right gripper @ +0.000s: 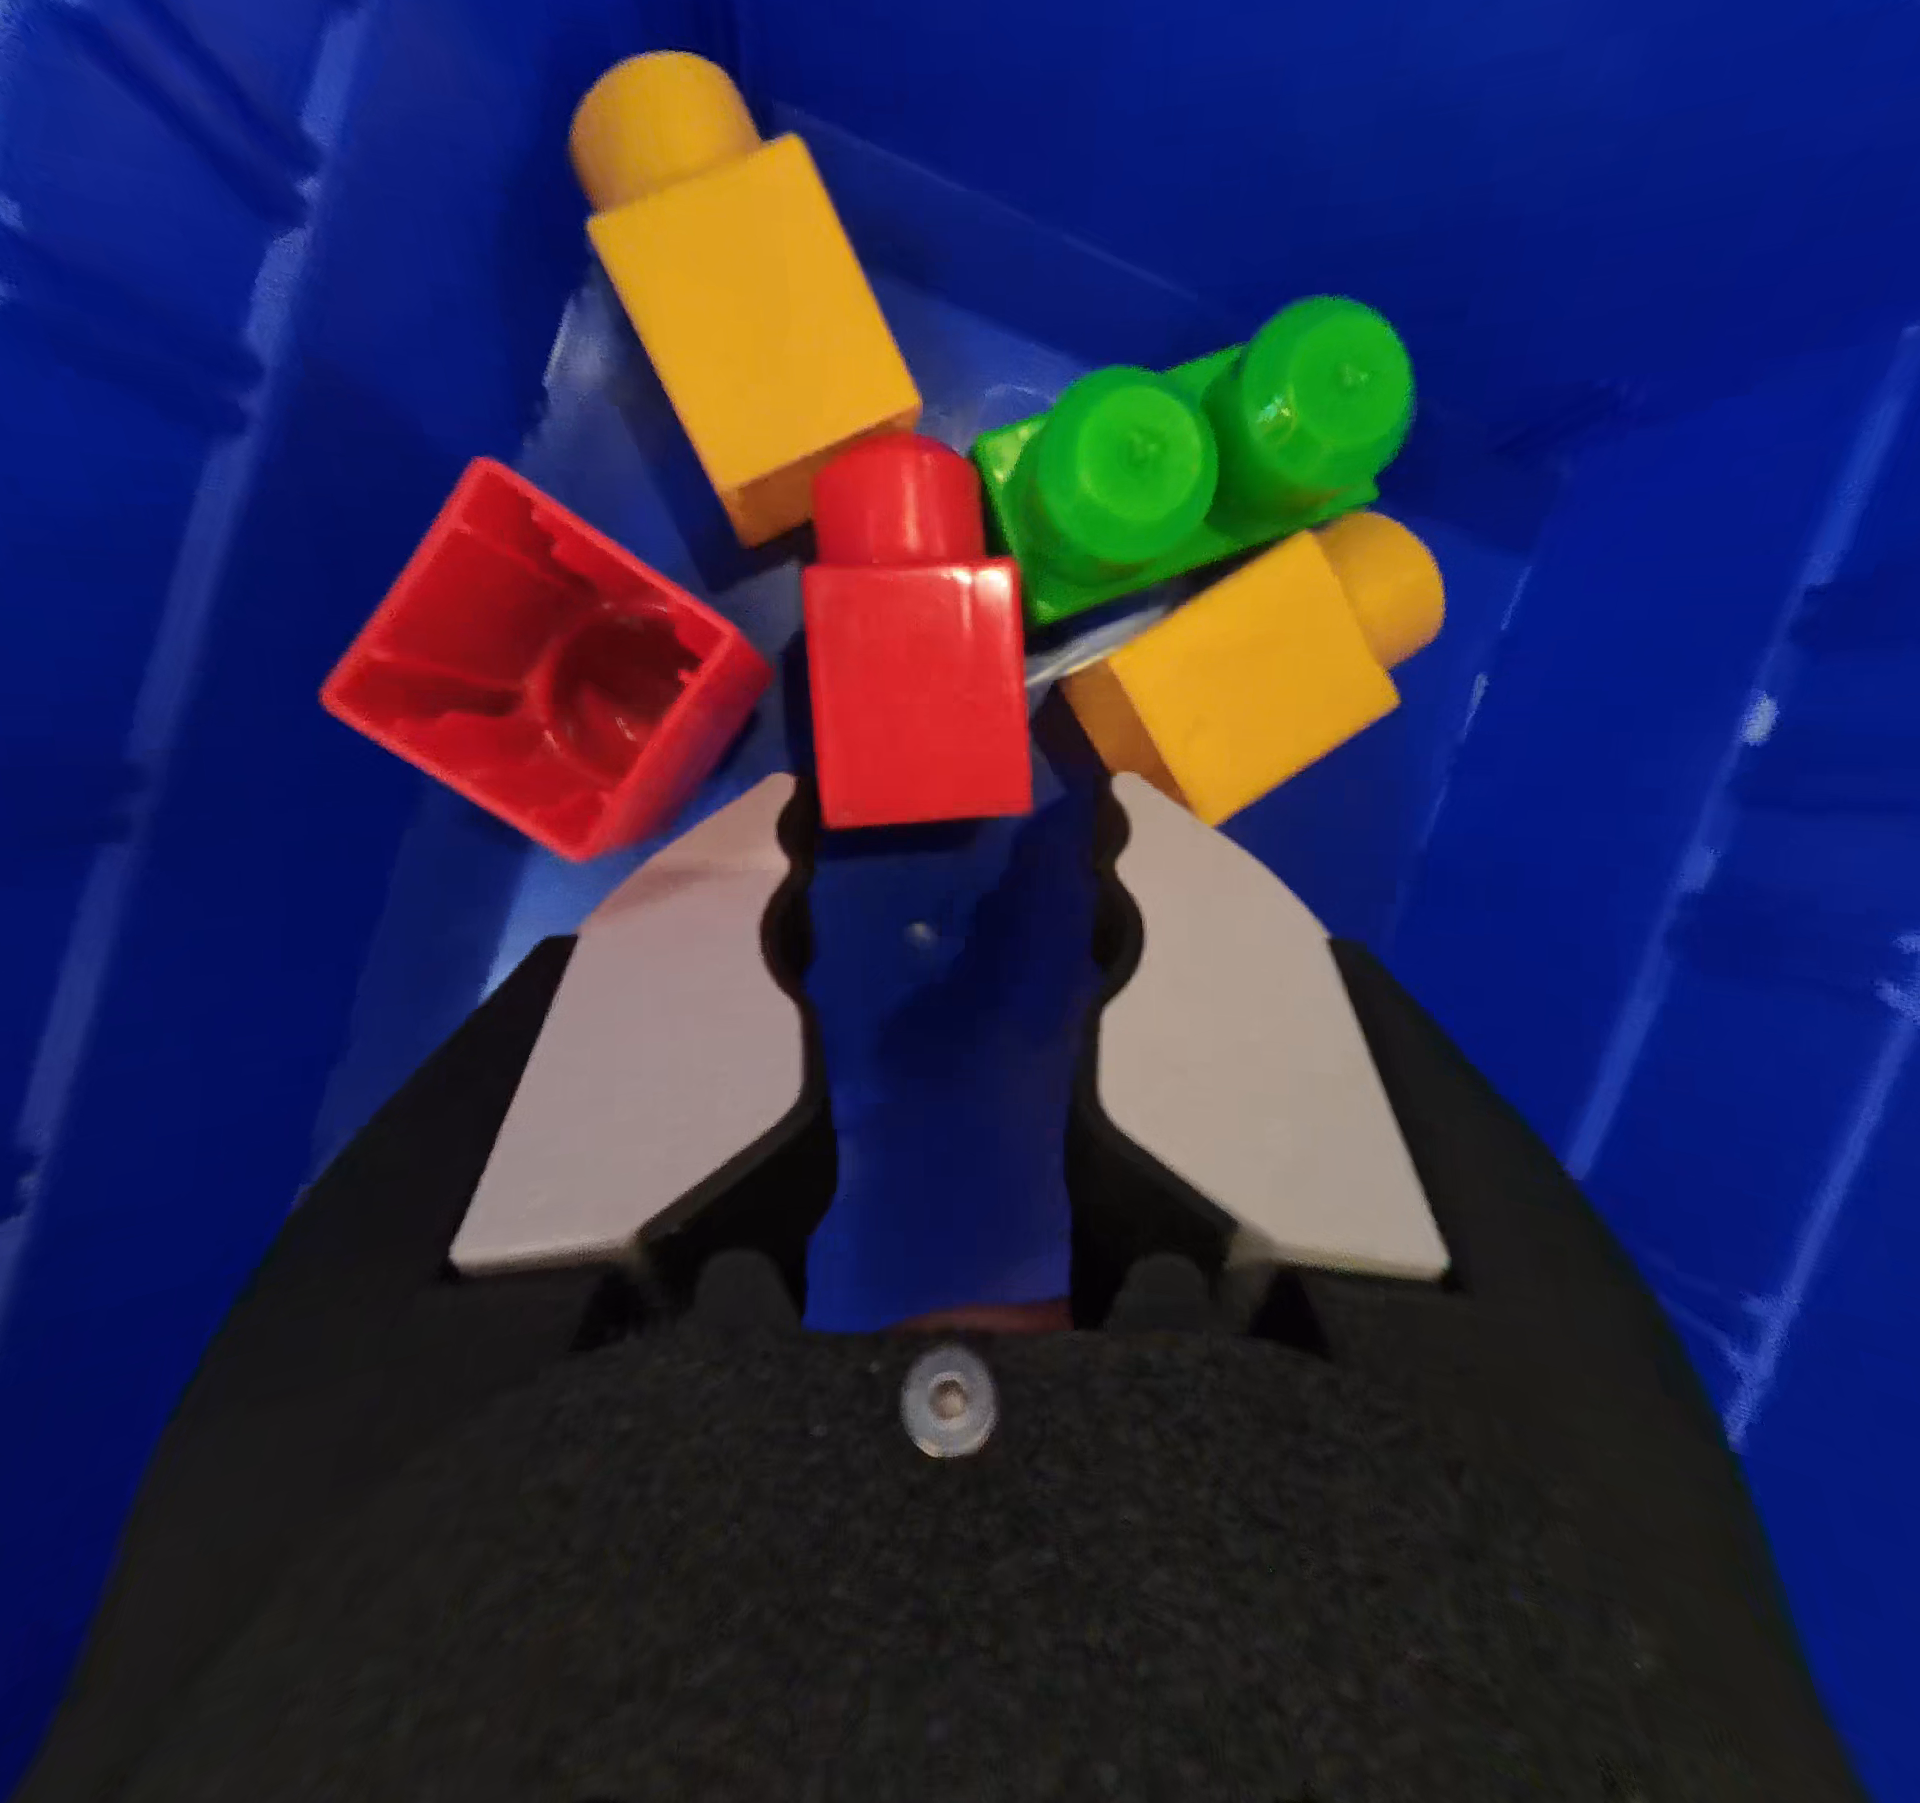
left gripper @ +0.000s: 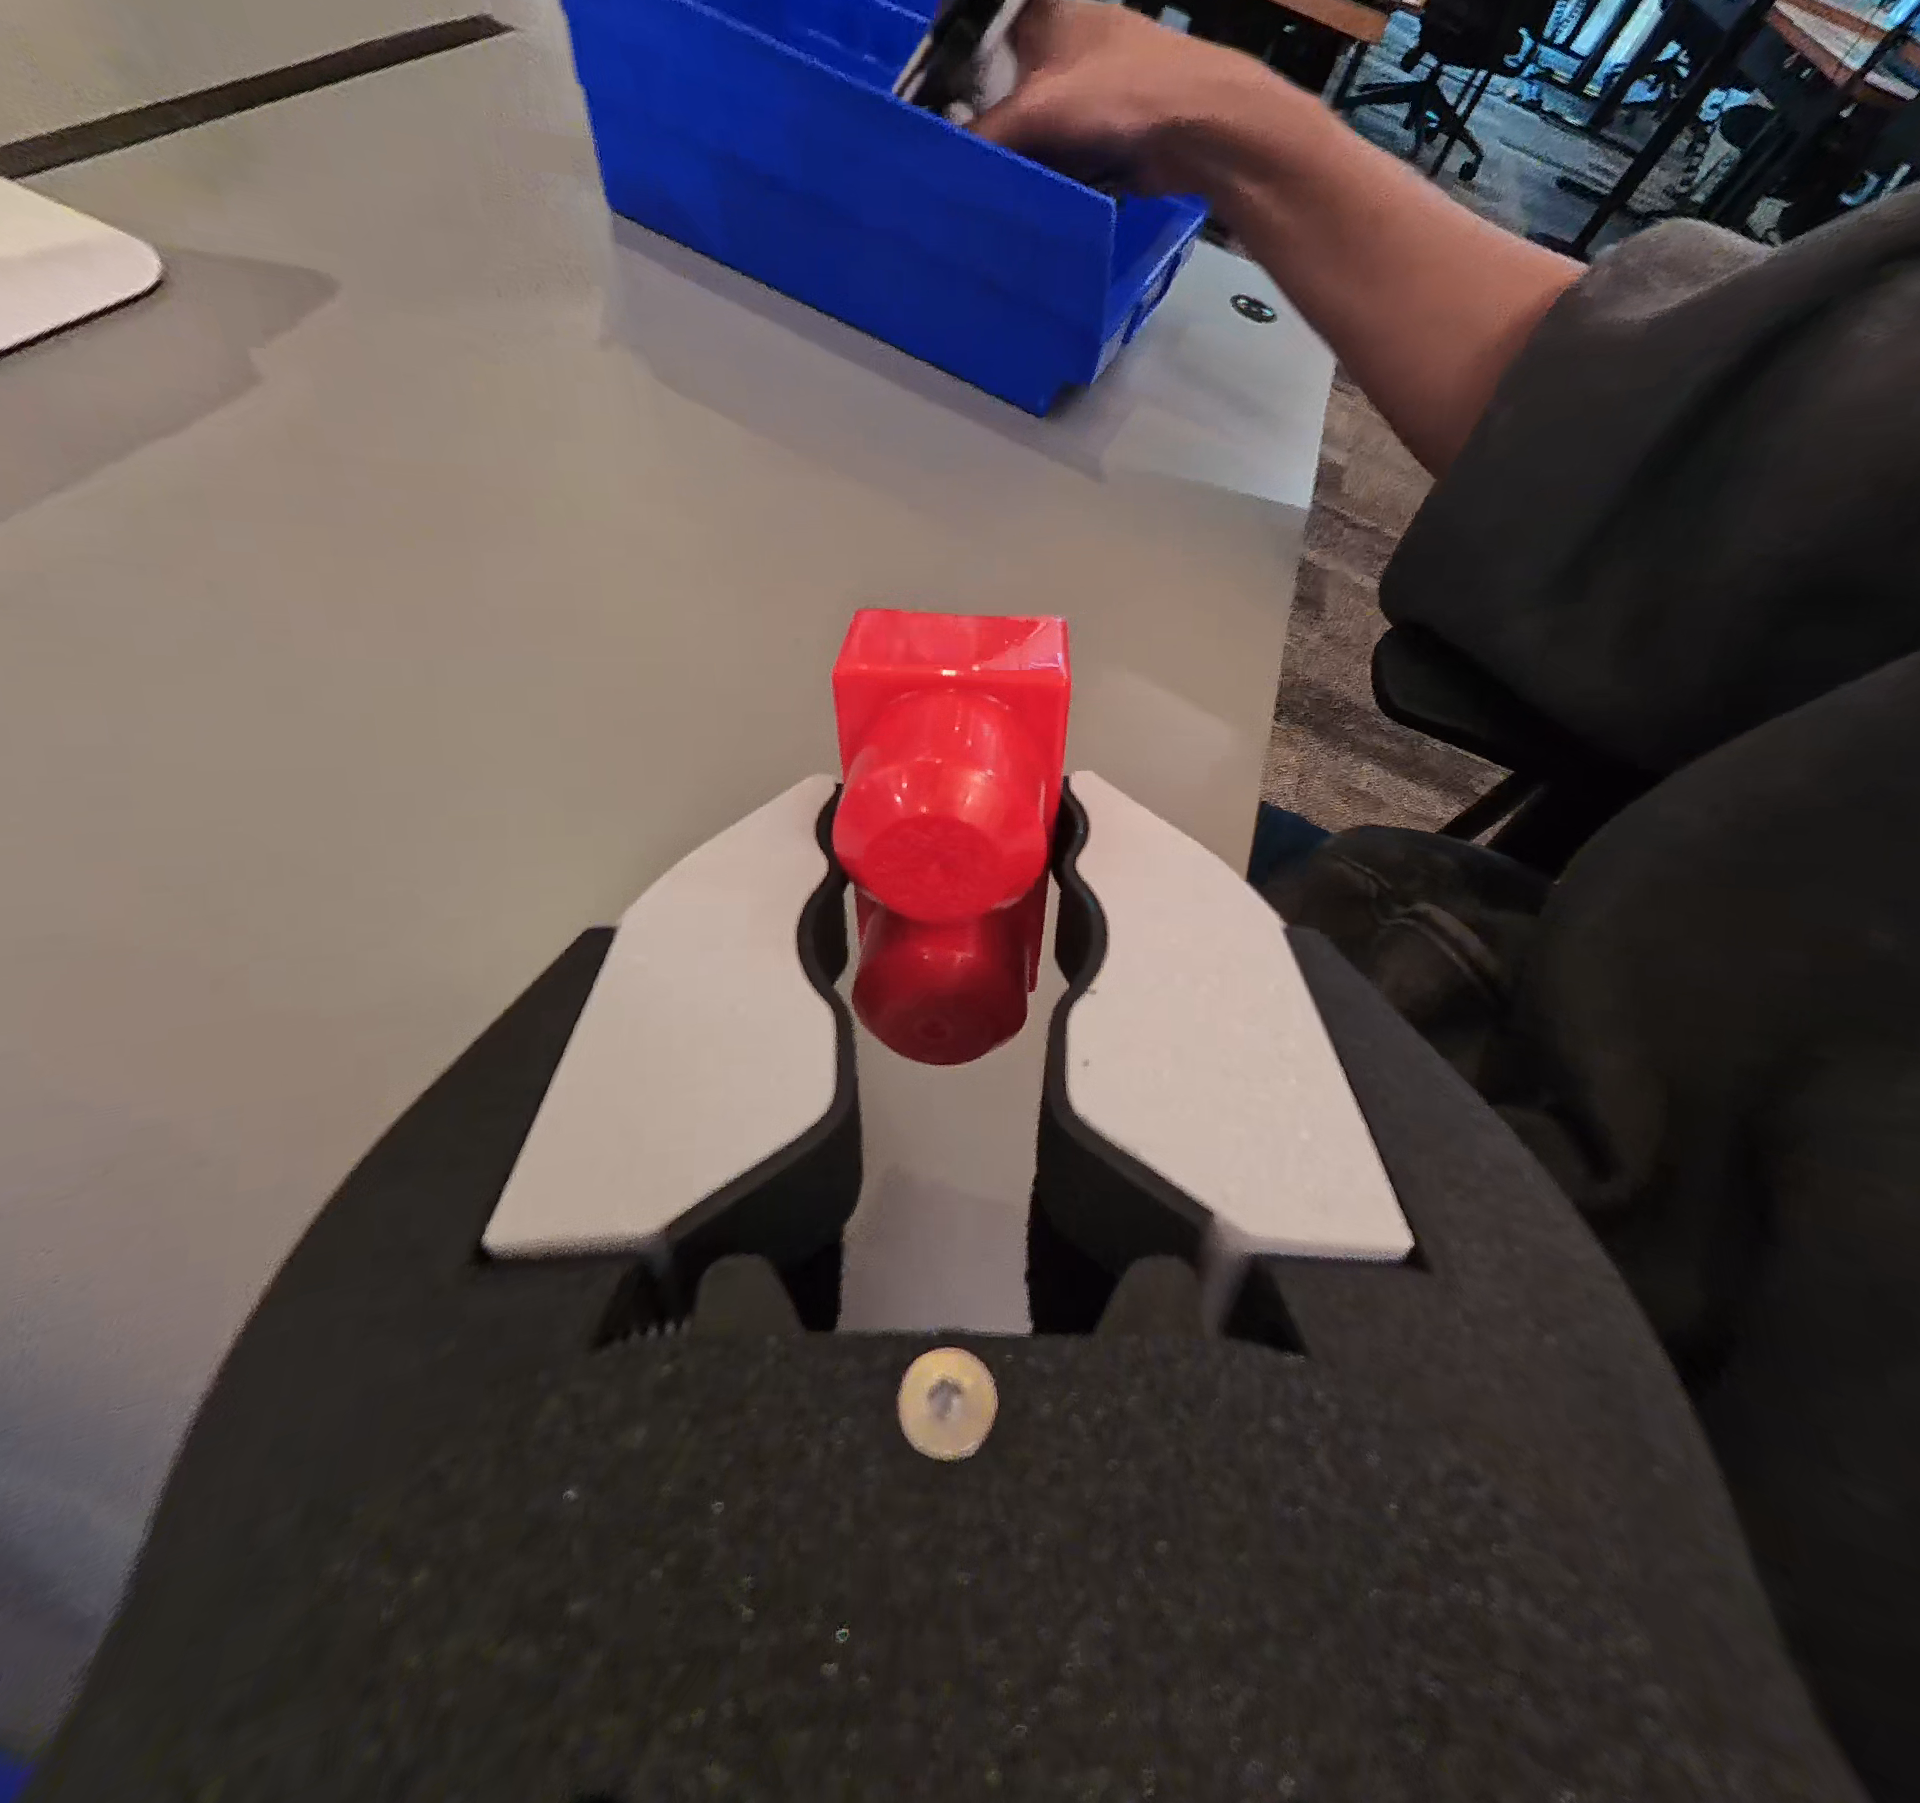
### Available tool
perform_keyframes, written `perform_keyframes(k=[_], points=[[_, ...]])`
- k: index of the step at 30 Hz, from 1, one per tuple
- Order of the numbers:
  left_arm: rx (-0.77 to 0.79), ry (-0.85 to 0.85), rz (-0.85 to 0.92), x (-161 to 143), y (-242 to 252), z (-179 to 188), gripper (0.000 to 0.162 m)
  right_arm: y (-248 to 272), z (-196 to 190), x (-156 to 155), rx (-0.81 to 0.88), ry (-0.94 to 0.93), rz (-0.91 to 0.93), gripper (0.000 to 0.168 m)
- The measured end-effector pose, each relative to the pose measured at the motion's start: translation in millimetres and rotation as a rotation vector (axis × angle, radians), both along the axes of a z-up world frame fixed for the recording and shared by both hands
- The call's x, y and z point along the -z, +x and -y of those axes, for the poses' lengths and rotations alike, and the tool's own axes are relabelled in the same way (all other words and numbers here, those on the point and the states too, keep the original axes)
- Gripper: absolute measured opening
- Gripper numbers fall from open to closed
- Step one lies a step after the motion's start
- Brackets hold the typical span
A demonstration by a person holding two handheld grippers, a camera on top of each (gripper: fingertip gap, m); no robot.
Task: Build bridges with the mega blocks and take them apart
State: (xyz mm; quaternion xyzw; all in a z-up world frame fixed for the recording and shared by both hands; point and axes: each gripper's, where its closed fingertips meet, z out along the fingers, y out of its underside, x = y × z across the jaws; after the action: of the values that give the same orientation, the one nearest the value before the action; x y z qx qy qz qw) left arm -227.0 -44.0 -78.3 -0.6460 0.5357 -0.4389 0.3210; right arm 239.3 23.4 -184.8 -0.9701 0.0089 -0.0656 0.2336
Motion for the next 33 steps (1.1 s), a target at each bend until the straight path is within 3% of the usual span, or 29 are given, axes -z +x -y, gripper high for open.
perform_keyframes(k=[2,5,9,13,16,19,25,33], points=[[-0.036,-0.009,-0.009,2.5,-3.5,-7.0,0.036,0.6,11.6,-19.6,0.02,0.045,0.042,0.054],[-0.074,-0.023,-0.023,7.1,-8.7,-14.6,0.036,-34.8,30.4,-77.7,0.01,0.28,0.062,0.054],[-0.113,-0.022,-0.089,20.4,-11.1,-24.1,0.036,-195.1,52.4,-134.6,-0.267,0.645,-0.278,0.045],[-0.146,0.007,-0.201,28.9,-7.0,-35.7,0.036,-306.7,79.2,-112.5,-0.467,0.608,-0.325,0.041],[-0.184,0.017,-0.513,43.0,-3.8,-63.3,0.036,-337.6,81.1,-95.6,-0.561,0.577,-0.209,0.041],[-0.105,0.027,-0.786,55.7,15.9,-90.9,0.036,-344.6,78.1,-82.8,-0.583,0.536,-0.158,0.041],[-0.089,-0.036,-0.929,69.1,70.4,-138.7,0.036,-337.9,86.3,-70.9,-0.548,0.488,-0.248,0.04],[-0.007,0.028,-1.158,97.5,75.3,-135.2,0.036,-327.5,94.9,-64.5,-0.542,0.473,-0.268,0.04]])
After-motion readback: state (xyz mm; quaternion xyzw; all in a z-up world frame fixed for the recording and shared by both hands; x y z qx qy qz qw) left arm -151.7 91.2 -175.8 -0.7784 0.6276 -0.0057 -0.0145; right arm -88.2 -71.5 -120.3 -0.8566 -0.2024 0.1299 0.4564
